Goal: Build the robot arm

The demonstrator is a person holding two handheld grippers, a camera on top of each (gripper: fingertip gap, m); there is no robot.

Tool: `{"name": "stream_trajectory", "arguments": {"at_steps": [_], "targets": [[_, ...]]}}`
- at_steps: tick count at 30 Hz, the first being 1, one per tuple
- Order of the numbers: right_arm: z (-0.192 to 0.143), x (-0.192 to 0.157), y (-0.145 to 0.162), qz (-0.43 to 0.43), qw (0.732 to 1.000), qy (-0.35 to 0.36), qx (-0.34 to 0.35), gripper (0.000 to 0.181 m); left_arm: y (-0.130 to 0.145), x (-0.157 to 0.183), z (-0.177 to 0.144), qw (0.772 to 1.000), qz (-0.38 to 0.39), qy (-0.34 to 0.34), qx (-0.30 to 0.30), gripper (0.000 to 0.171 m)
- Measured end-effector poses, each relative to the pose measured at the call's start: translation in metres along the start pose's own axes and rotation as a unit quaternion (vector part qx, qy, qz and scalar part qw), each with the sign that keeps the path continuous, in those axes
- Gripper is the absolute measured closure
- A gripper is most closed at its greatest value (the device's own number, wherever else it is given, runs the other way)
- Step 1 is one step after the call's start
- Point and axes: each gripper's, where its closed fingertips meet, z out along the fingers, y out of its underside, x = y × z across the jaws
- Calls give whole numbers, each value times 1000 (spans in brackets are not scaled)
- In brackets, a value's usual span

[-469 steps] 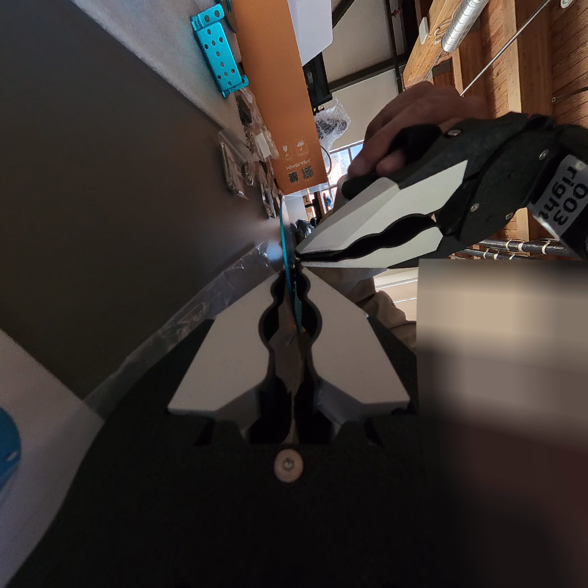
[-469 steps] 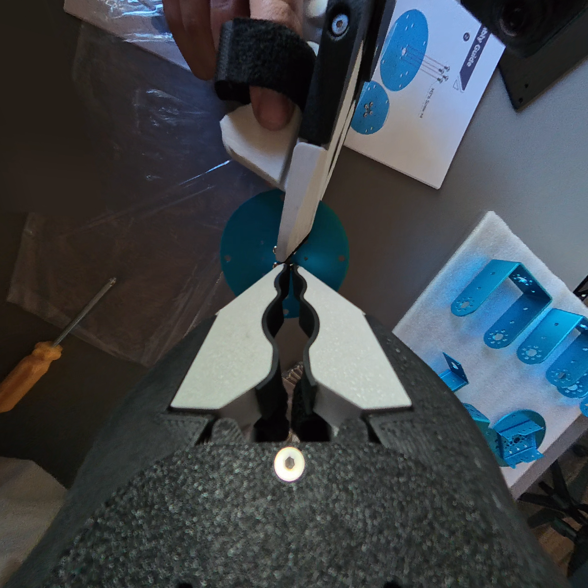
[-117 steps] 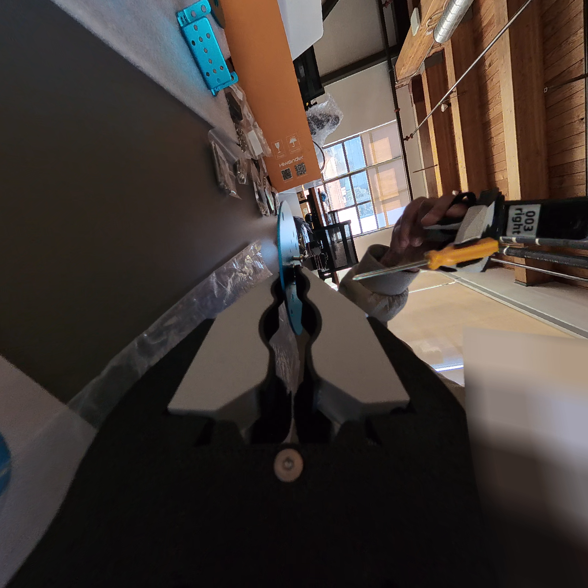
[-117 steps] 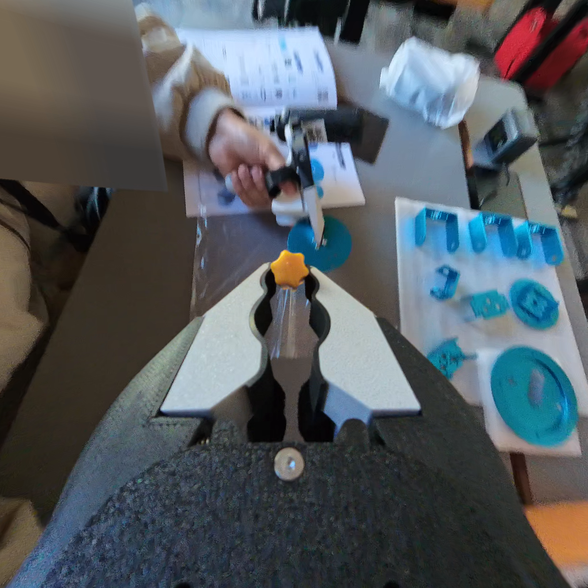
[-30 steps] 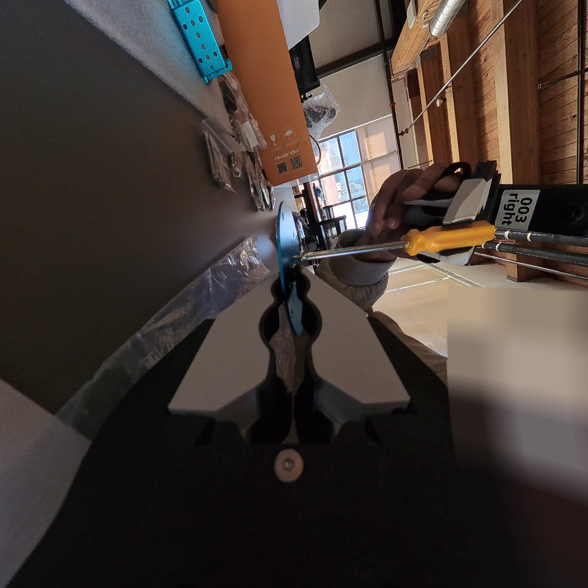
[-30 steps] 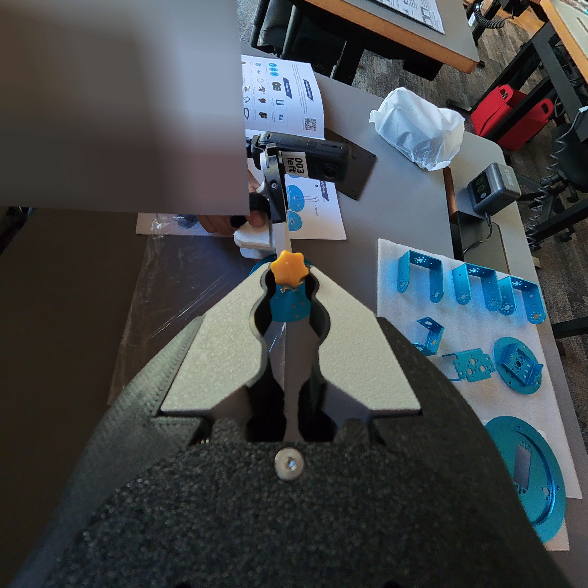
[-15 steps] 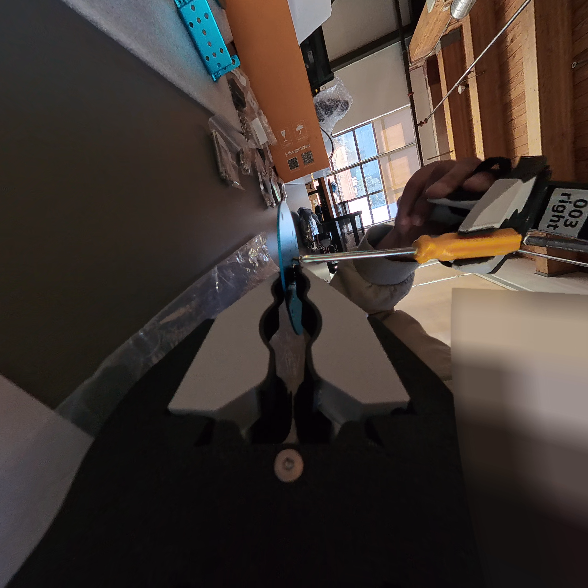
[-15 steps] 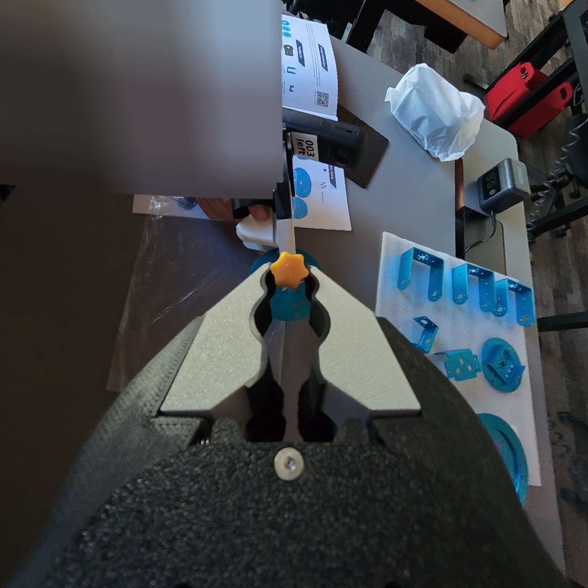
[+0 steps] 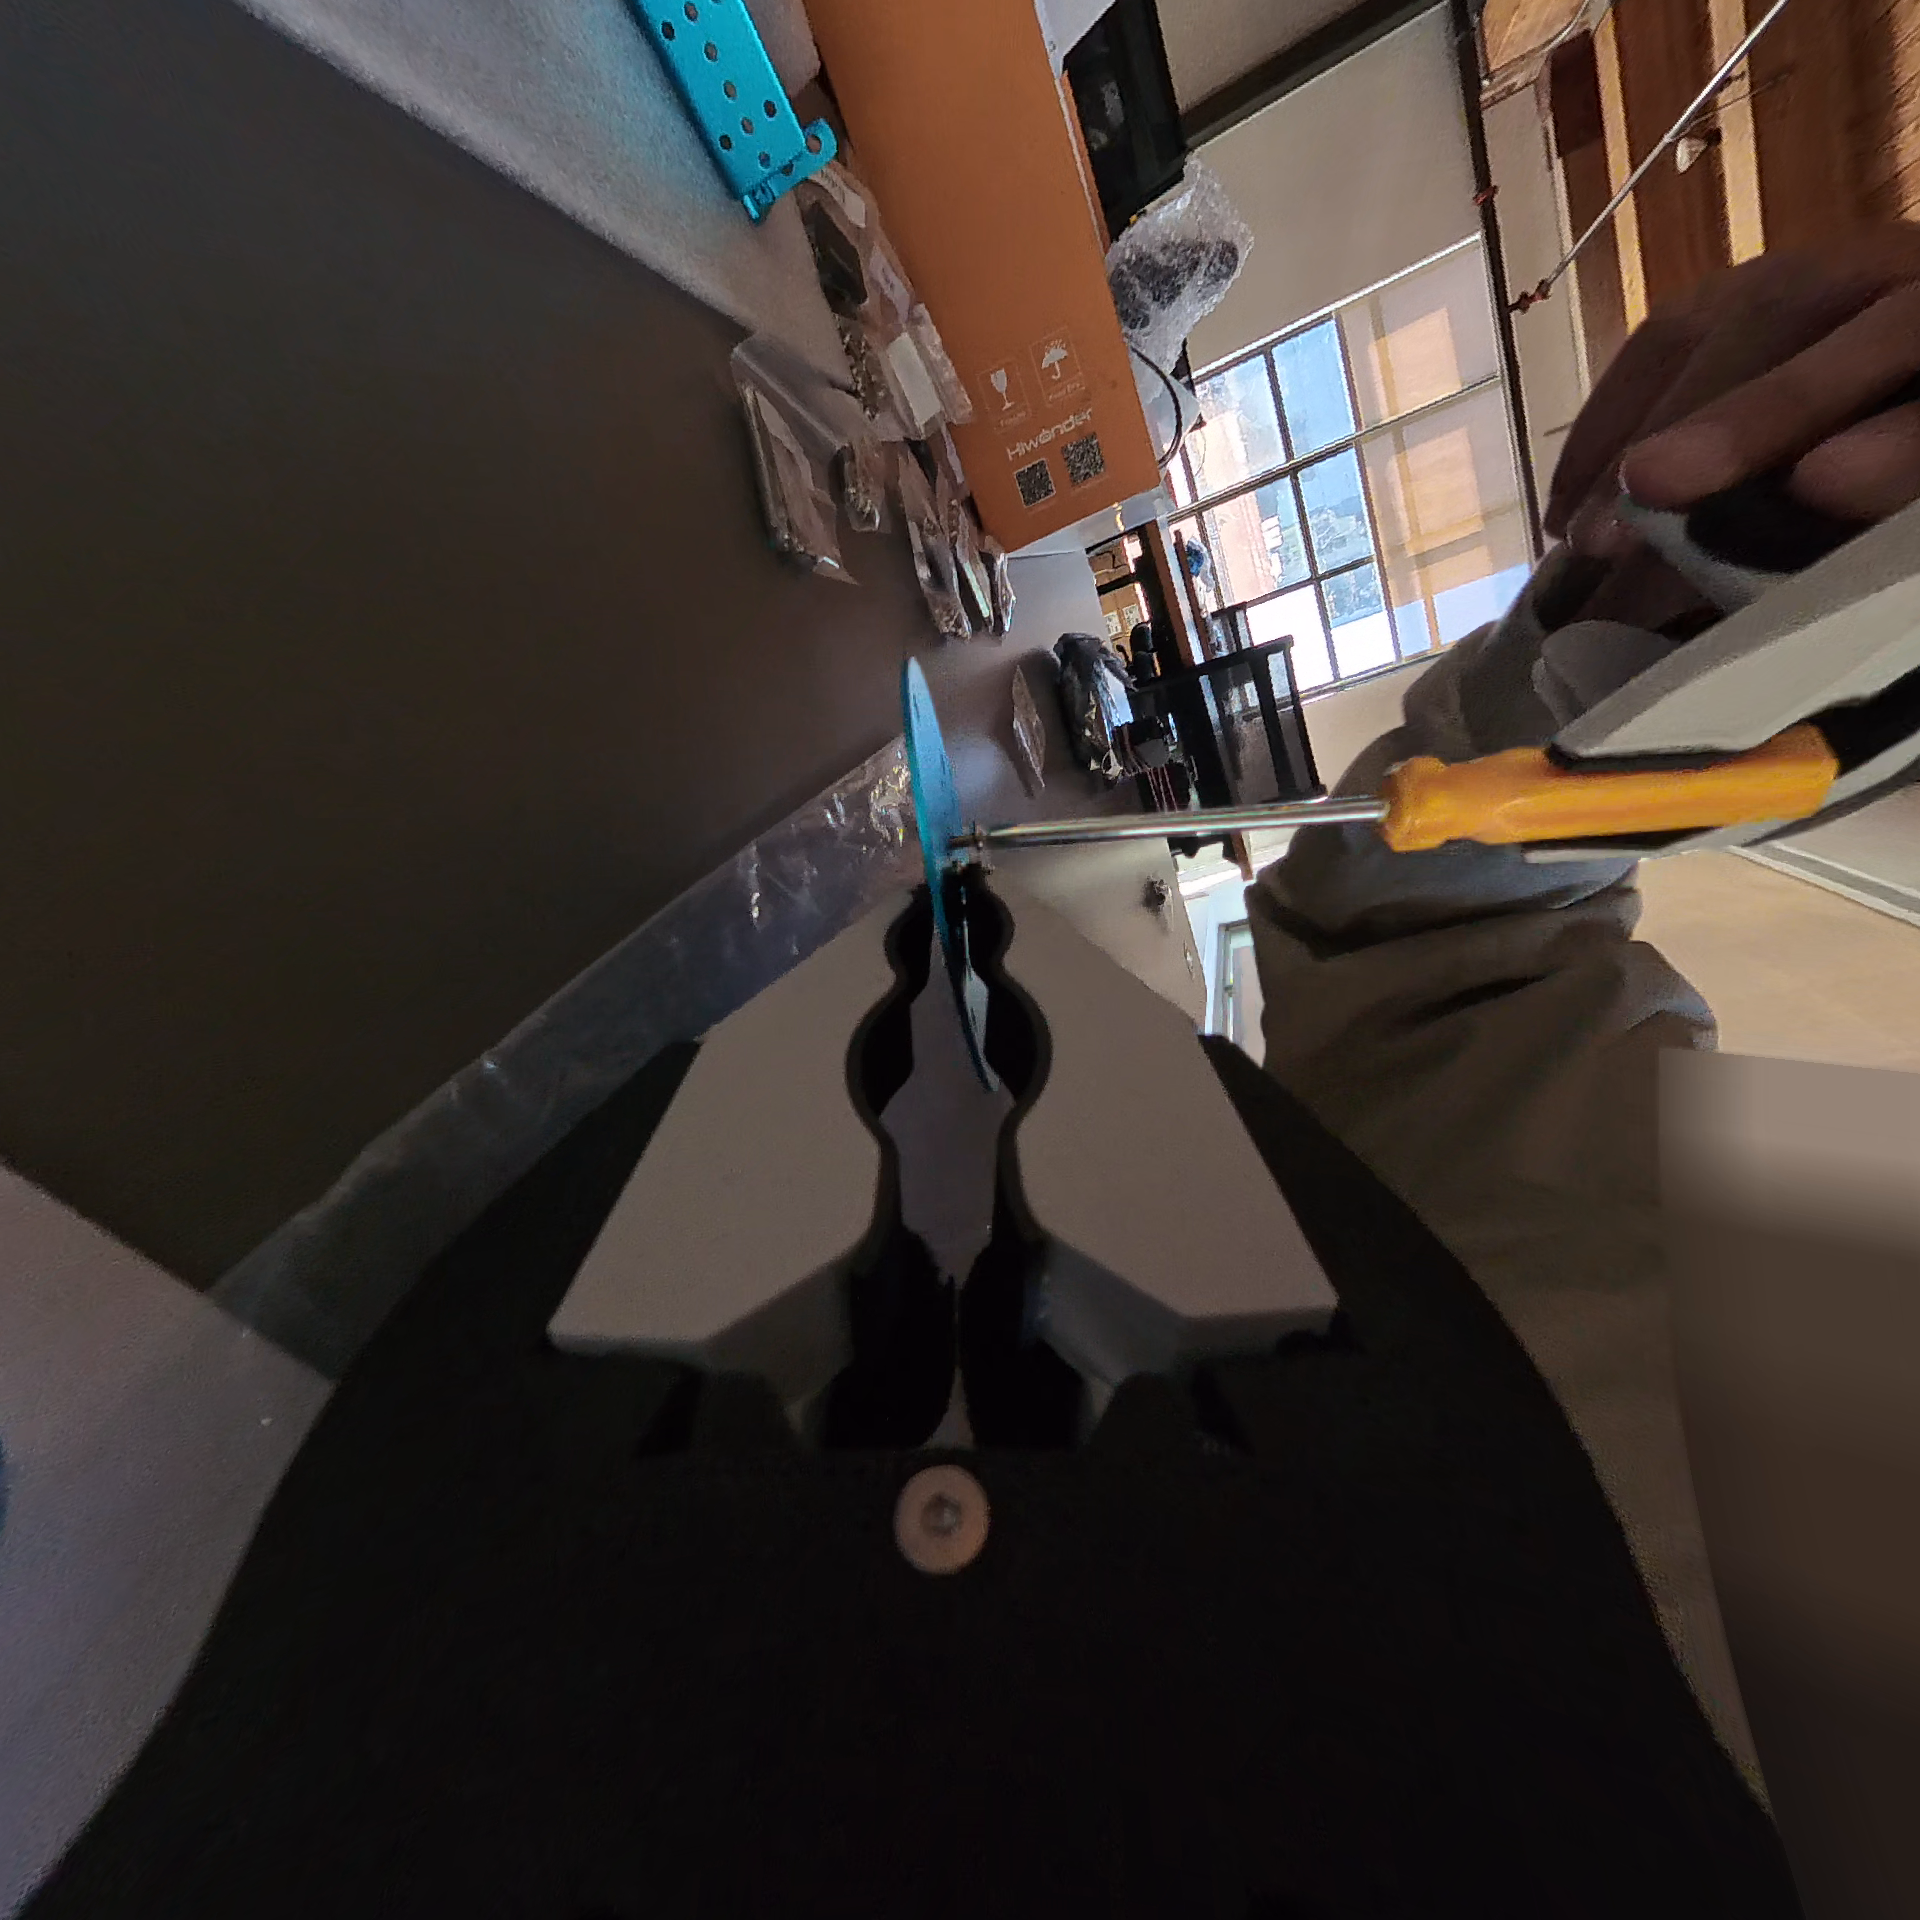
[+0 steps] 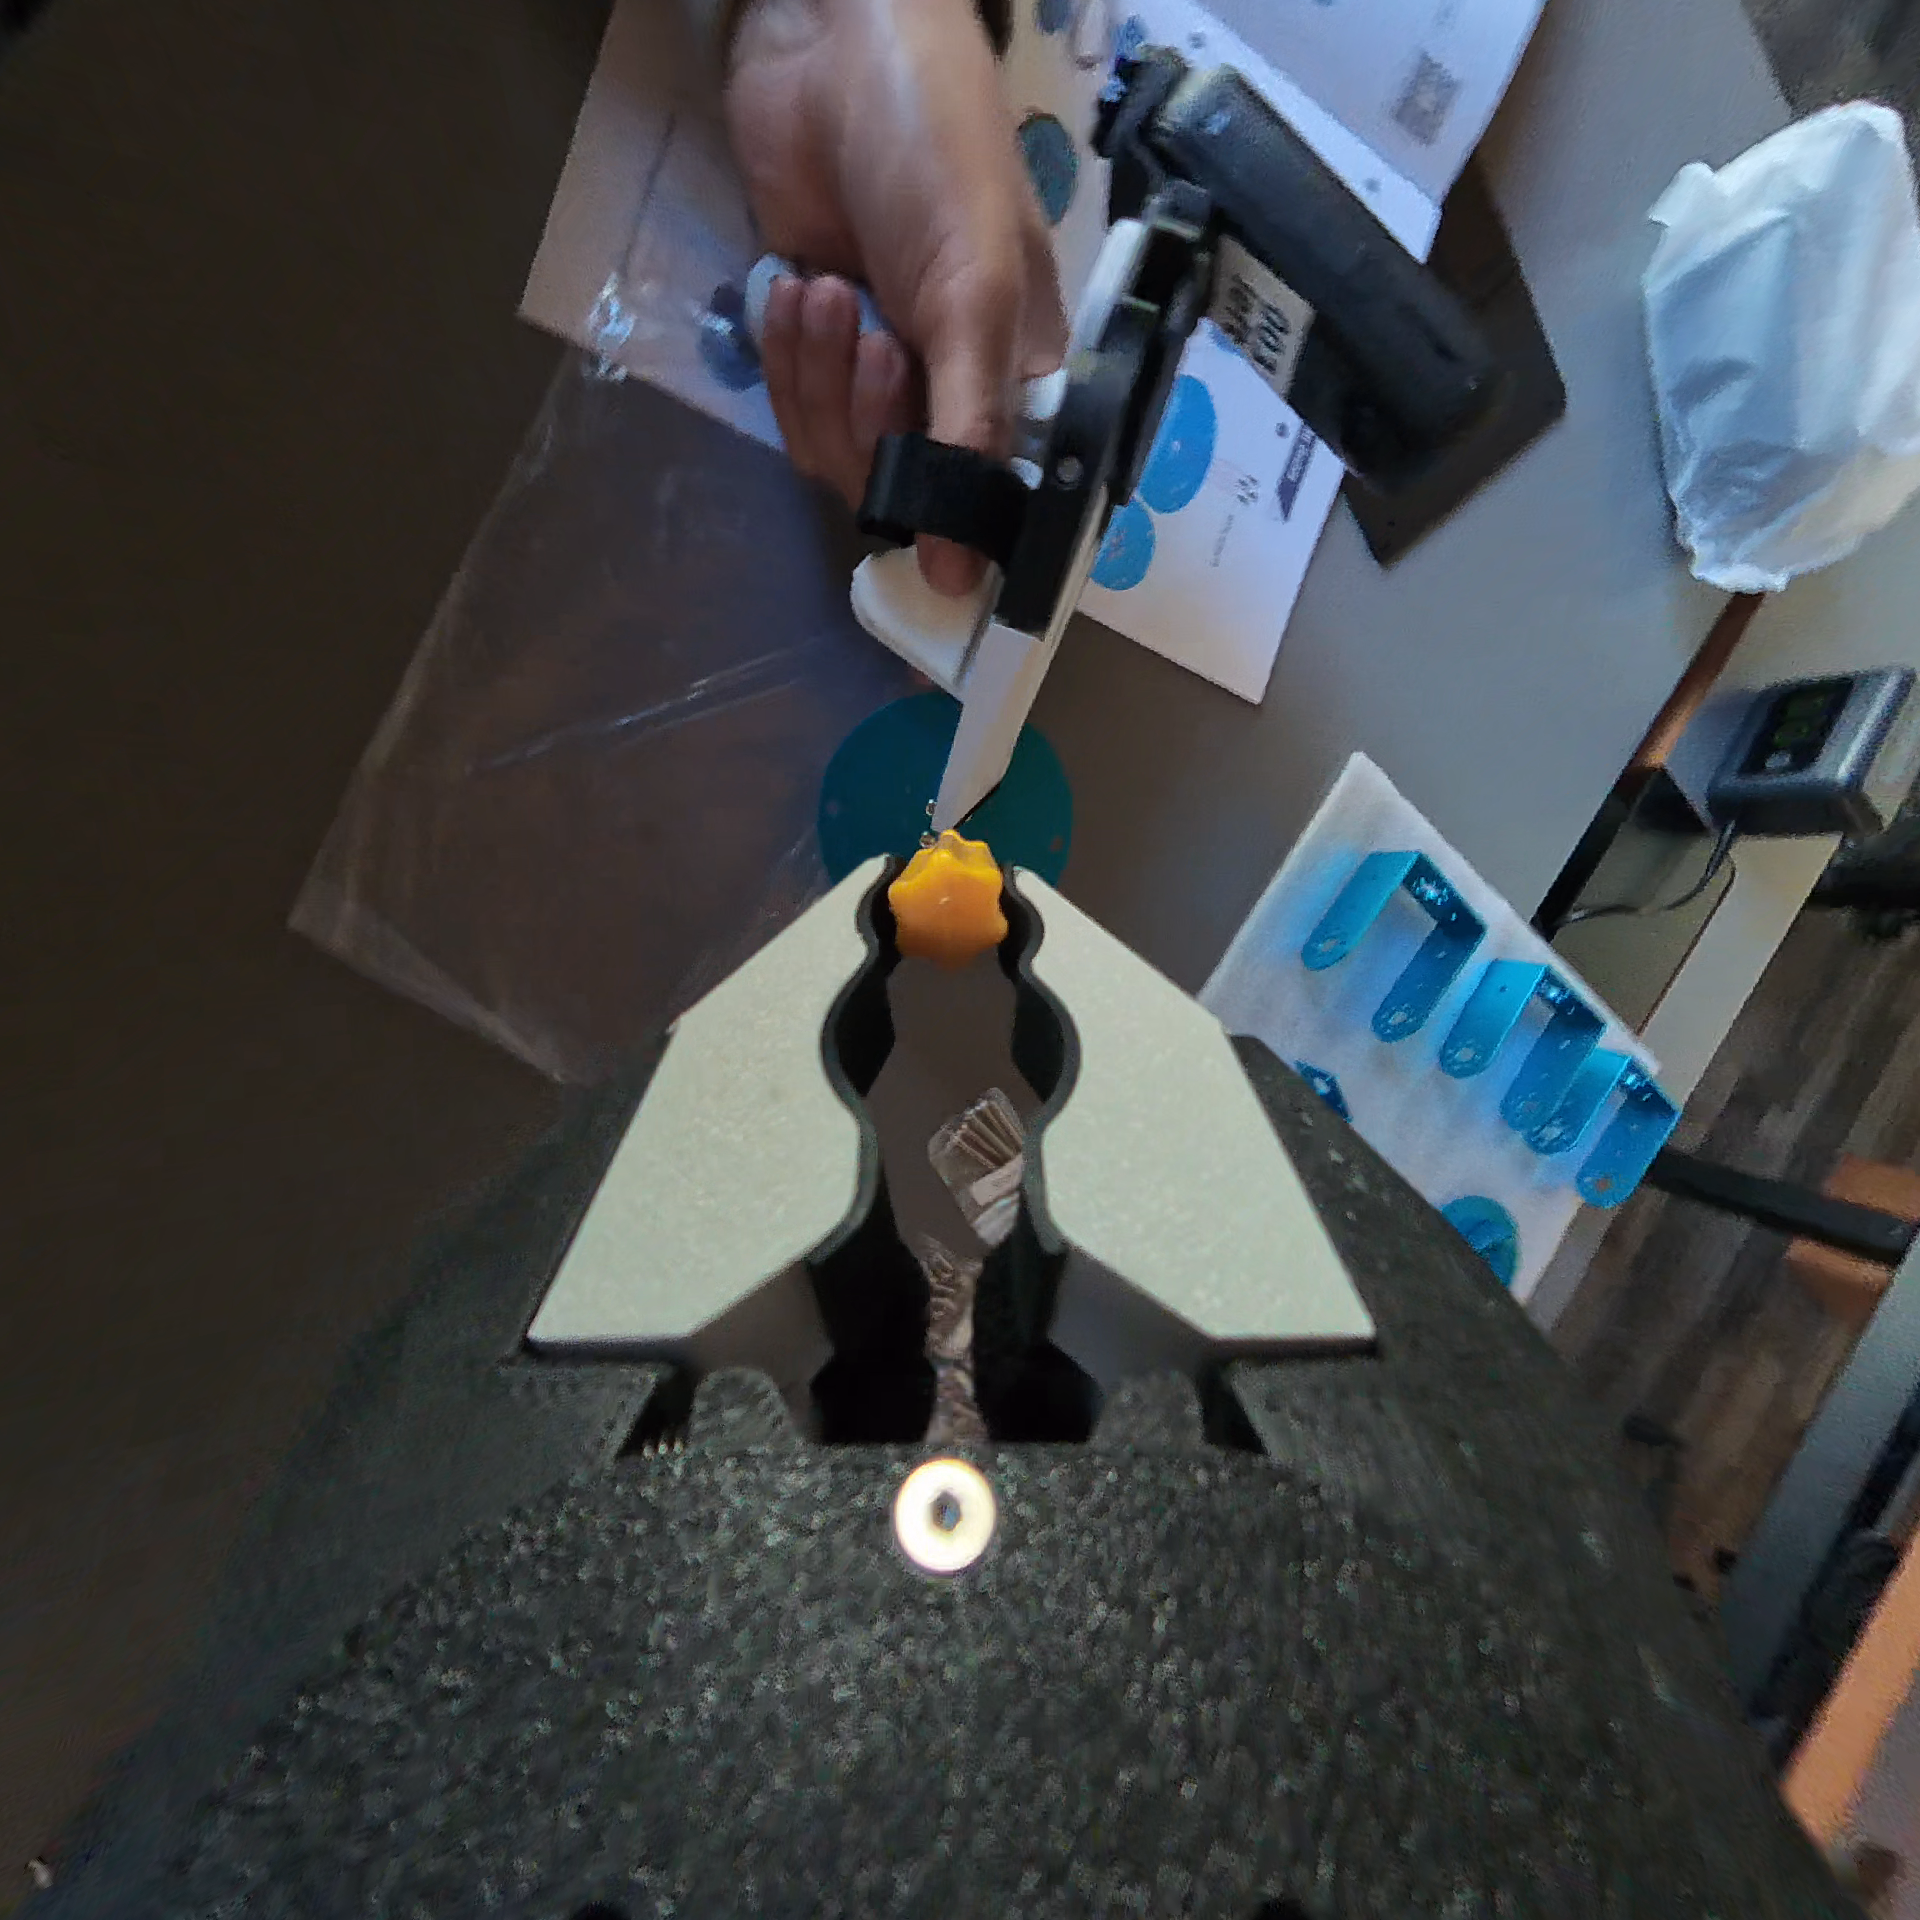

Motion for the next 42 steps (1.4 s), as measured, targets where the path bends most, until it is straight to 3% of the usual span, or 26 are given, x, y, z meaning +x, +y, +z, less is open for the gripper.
{"name": "stream_trajectory", "arguments": {"at_steps": [8, 19, 25, 28, 32, 35, 37, 39, 42], "targets": [[4, -9, -6, -149, 988, -4, -27, 164, -2, 0, -2, 1000, -9, 5, 4, 166], [-3, -2, 5, 15, 996, 62, 69, 164, -7, 2, -4, 998, 55, -24, 29, 167], [-3, -14, 7, 5, 986, 144, 85, 165, -10, 2, -6, 980, 170, -93, 37, 168], [-6, -22, 0, -52, 979, 173, 90, 165, -12, 10, -7, 967, 224, -111, 39, 168], [-4, -42, -2, -215, 956, 195, 45, 165, -8, 17, -6, 960, 256, -112, 15, 168], [-2, -50, 0, -264, 943, 201, 28, 165, -6, 18, -5, 950, 287, -124, 3, 168], [-3, -46, 0, -214, 951, 217, 48, 165, -10, 17, -6, 937, 320, -143, 11, 167], [-10, -36, 0, -105, 959, 243, 99, 165, -15, 21, -9, 929, 338, -148, 31, 167], [-21, -25, 6, 61, 931, 295, 205, 165, -25, 30, -14, 912, 370, -161, 67, 167]]}}
